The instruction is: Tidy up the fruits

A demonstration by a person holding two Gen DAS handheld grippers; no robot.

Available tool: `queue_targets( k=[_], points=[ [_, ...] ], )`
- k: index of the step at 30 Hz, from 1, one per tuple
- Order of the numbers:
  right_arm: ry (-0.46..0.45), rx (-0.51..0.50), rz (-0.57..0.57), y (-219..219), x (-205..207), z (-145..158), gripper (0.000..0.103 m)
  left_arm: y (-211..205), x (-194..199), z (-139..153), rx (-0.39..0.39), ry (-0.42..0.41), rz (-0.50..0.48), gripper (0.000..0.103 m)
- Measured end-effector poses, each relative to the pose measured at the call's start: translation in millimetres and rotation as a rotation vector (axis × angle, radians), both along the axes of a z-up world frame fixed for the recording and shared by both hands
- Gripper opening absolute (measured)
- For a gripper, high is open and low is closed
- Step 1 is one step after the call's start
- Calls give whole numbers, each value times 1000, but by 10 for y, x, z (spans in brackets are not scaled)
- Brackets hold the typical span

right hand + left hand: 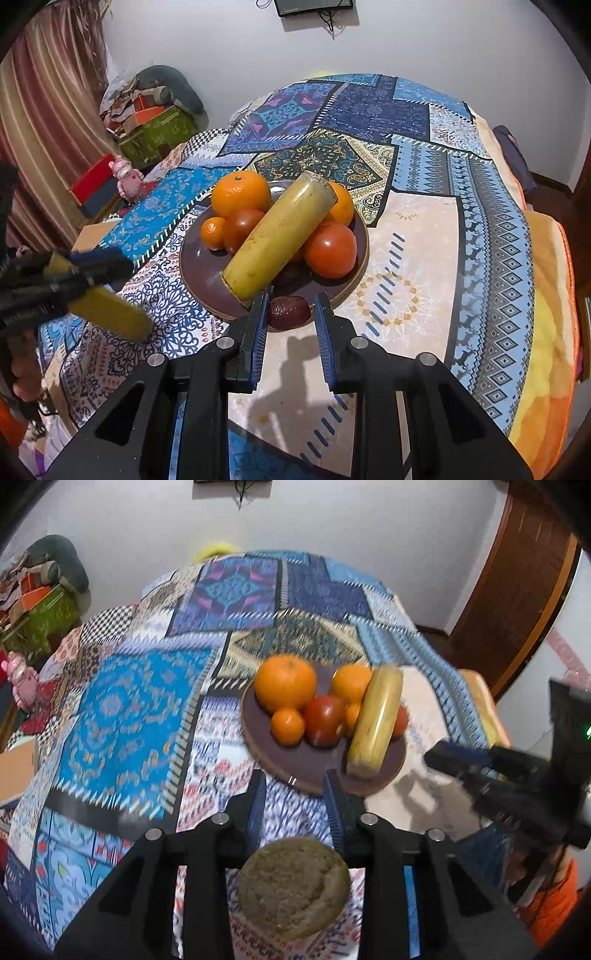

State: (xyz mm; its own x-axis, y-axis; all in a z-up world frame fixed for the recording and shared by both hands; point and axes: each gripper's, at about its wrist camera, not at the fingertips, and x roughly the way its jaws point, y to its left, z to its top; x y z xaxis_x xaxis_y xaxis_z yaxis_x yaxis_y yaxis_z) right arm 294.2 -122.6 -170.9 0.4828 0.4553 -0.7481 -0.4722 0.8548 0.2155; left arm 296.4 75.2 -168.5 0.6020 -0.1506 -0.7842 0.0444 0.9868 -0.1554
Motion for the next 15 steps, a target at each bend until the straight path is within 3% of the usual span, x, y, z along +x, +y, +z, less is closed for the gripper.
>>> queue_targets(
  k=[1, 5, 9, 12, 14, 15],
  points=[
    [1, 0, 1, 7, 12, -4, 23, -20, 35, 31, 1, -2, -6, 0],
    [0, -1, 7, 44, 49, -11, 23, -74, 165, 201, 3, -42, -28, 0],
    [5, 2, 12, 53, 57, -28, 23, -102, 193, 199, 45, -31, -38, 0],
    [10, 2, 12, 44, 56, -43, 23, -61, 135, 138, 25, -15, -38, 15],
    [13, 5, 7, 26, 58, -47, 23, -69, 57, 91, 30, -9, -46, 36],
    [15, 5, 5, 16, 59, -48, 23, -91, 8, 66, 44, -8, -52, 39]
  ],
)
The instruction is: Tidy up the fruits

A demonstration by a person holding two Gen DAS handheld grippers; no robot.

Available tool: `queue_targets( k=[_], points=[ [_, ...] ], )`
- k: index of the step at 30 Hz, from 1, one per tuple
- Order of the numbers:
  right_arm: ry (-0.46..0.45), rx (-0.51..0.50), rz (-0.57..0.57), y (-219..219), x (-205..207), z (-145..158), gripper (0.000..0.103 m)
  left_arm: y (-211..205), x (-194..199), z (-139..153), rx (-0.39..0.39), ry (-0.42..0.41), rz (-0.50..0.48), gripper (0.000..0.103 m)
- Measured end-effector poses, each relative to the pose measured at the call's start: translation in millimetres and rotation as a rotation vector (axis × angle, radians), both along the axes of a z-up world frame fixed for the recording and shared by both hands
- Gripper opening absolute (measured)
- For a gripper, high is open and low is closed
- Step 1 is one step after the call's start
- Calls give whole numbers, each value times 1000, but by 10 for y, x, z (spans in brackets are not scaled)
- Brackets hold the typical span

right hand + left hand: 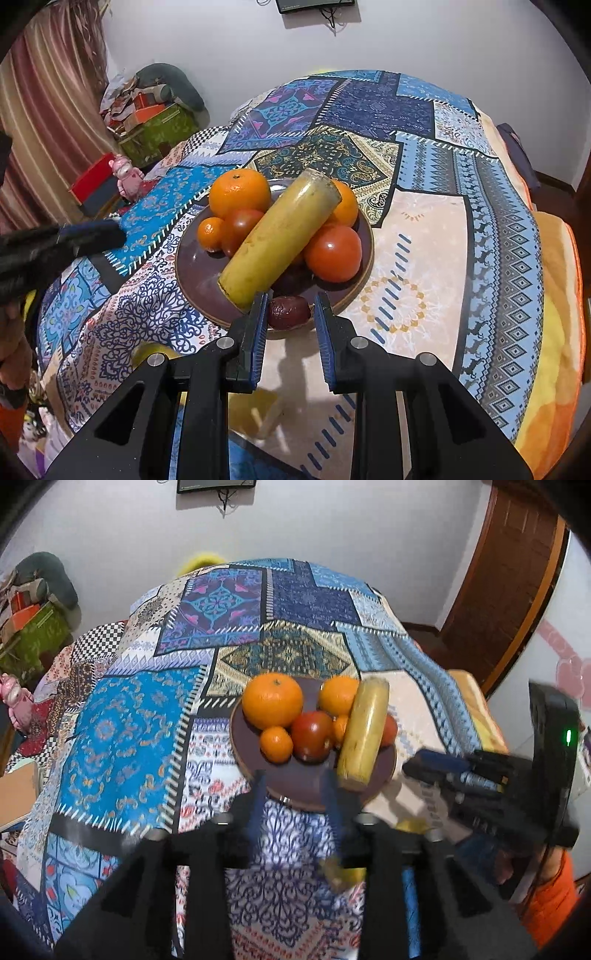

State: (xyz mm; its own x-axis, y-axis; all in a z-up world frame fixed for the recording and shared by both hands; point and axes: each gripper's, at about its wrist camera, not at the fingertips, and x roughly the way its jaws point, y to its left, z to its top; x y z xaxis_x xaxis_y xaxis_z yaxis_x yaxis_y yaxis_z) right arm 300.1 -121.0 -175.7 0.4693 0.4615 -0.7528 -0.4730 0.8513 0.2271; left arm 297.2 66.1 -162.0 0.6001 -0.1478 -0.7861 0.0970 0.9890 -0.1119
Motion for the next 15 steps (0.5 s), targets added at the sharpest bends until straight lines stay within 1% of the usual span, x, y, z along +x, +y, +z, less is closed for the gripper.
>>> queue_targets(
  k=[3, 4, 5, 7, 11, 15],
  points=[
    [0, 2, -5, -33, -19, 17, 23, -80, -109, -78, 18, 14, -39, 48],
    [-3, 0, -6, -42, -29, 28, 23, -121, -142, -114, 23, 21, -54, 53],
    [-5, -1, -6, -51, -40, 36, 23, -154, -161, -145, 24, 27, -65, 58],
    [-8, -4, -9, -68, -54, 50, 23, -254, -178, -227, 14, 49, -102, 65],
    [-10, -11, -19, -122, -77, 71, 23, -493, -131, -382, 0, 107, -177, 69],
    [-14, -17, -36, -218, -102, 97, 23, -711, -31, -567, 3, 160, -245, 69]
  ],
)
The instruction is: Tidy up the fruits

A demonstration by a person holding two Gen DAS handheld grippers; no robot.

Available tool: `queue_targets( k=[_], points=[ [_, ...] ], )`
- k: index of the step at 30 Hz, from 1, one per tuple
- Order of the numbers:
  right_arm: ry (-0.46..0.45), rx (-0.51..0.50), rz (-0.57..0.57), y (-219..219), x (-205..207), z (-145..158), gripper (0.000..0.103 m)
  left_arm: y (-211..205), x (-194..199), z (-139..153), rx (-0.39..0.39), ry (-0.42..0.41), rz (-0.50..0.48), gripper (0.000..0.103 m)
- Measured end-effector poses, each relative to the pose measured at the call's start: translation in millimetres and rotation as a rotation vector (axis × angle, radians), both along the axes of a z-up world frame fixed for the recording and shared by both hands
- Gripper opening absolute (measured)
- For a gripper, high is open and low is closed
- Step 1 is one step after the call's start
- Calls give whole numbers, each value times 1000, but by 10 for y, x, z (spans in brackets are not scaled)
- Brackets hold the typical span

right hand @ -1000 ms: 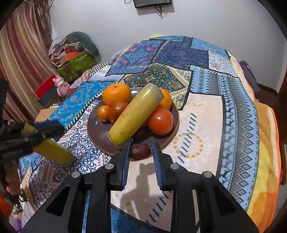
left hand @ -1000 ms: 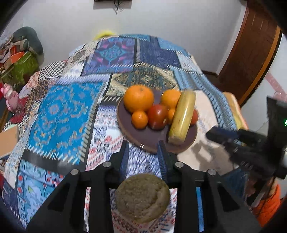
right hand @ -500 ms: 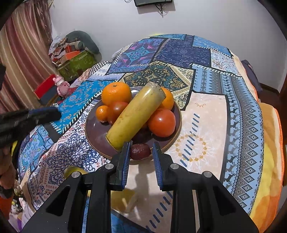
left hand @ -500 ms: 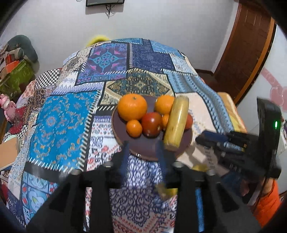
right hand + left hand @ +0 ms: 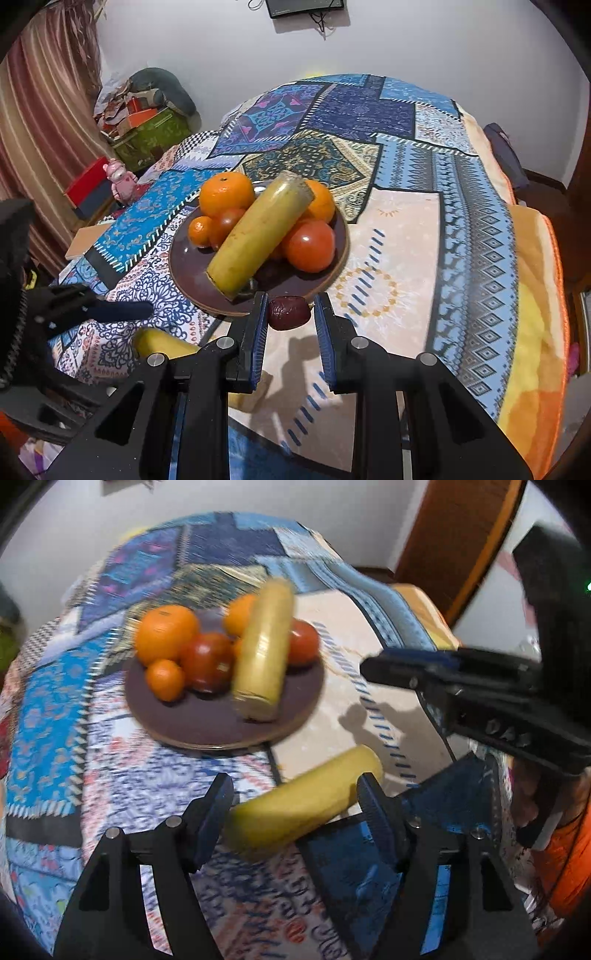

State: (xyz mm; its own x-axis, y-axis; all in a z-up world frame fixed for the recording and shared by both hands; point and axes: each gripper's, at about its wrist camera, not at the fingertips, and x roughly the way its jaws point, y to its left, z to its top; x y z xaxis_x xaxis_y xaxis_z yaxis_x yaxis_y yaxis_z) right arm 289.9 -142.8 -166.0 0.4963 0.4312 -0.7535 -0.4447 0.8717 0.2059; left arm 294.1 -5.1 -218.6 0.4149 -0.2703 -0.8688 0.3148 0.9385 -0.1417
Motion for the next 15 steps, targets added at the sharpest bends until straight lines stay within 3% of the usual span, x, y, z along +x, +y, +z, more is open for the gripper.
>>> queue_targets(
  k=[2, 6, 9, 11, 15],
  points=[
    [1, 0, -10, -61, -11, 6, 23, -88, 49, -98, 16, 20, -26, 75],
    [6, 1, -30, -179, -37, -2, 23, -161, 120, -225, -7, 61, -47, 76],
    [15, 4, -40, -238, -47, -25, 23, -175, 130, -299, -23, 86, -28, 67],
    [24, 15, -44, -265, -55, -36, 23, -213, 88, -299, 10, 65, -19, 54],
    [32, 33, -37, -266, -88, -40, 23, -218, -6, -292, 25, 56, 16, 38]
  ],
)
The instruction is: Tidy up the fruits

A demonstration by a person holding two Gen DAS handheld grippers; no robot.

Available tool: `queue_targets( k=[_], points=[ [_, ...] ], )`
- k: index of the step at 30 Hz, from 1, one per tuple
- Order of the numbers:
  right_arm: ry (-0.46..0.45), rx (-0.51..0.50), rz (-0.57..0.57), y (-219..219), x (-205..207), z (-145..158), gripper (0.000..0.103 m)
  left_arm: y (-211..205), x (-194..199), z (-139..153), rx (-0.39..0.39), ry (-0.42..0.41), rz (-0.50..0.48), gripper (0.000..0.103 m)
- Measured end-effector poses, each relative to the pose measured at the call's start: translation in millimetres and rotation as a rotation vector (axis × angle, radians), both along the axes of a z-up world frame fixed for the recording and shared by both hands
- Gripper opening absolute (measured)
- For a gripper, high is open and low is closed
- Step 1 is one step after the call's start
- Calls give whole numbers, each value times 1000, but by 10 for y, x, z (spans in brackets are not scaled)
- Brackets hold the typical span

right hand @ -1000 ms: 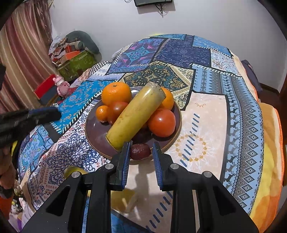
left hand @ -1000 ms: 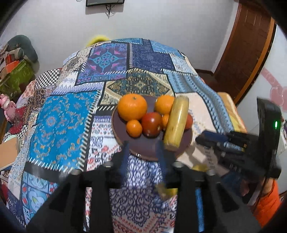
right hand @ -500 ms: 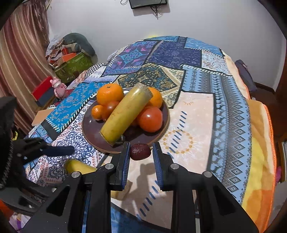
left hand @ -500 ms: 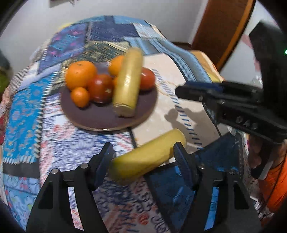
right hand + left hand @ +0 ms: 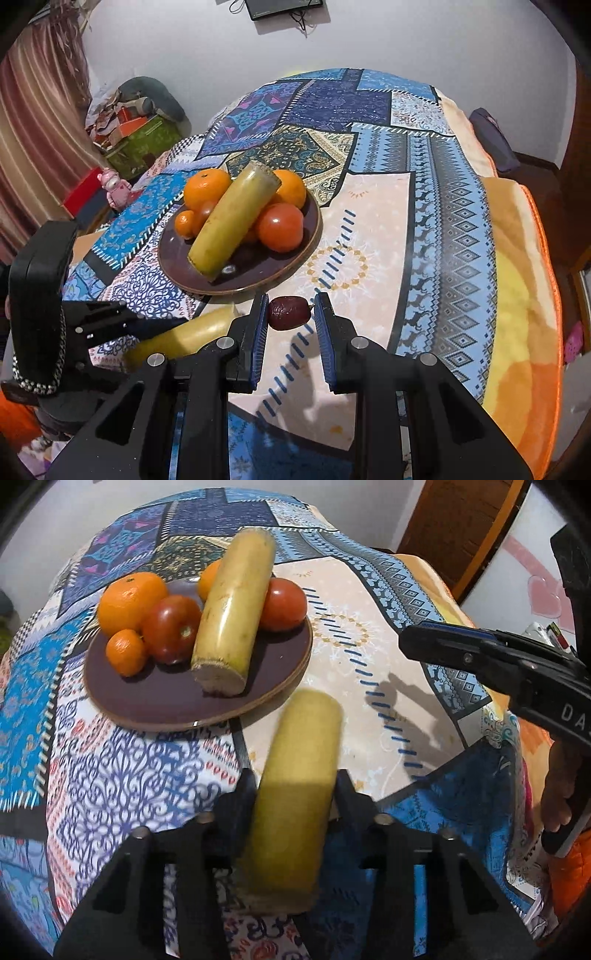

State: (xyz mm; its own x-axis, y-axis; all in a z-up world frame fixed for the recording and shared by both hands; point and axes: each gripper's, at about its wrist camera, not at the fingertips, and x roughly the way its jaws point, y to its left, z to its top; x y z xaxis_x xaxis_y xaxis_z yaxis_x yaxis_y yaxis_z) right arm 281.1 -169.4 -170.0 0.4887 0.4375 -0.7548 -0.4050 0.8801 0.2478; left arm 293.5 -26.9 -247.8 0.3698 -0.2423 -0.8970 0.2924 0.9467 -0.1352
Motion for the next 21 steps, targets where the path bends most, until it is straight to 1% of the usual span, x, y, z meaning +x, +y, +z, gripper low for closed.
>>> queue_targets(
  k=[4, 8, 10, 14, 16, 18, 21],
  points=[
    [-7, 6, 17, 43, -37, 27, 23, 20, -145, 27, 21, -21, 28, 37],
    [-17, 16, 28, 67, -61, 69, 23, 136, -280, 68, 4, -8, 51, 37],
    [-21, 18, 30, 76, -59, 81, 23, 160, -310, 75, 13, -1, 45, 37],
    [-22, 17, 33, 110, -67, 79, 23, 75, -203, 51, 40, 27, 23, 37],
    [-19, 19, 31, 119, -67, 74, 23, -2, -106, 11, 58, 20, 1, 37],
    [-17, 22, 30, 124, -75, 78, 23, -58, -42, -25, 77, 7, 0, 37],
    [-18, 24, 32, 121, -79, 86, 23, -64, -73, -8, 84, -12, 8, 37]
  ],
)
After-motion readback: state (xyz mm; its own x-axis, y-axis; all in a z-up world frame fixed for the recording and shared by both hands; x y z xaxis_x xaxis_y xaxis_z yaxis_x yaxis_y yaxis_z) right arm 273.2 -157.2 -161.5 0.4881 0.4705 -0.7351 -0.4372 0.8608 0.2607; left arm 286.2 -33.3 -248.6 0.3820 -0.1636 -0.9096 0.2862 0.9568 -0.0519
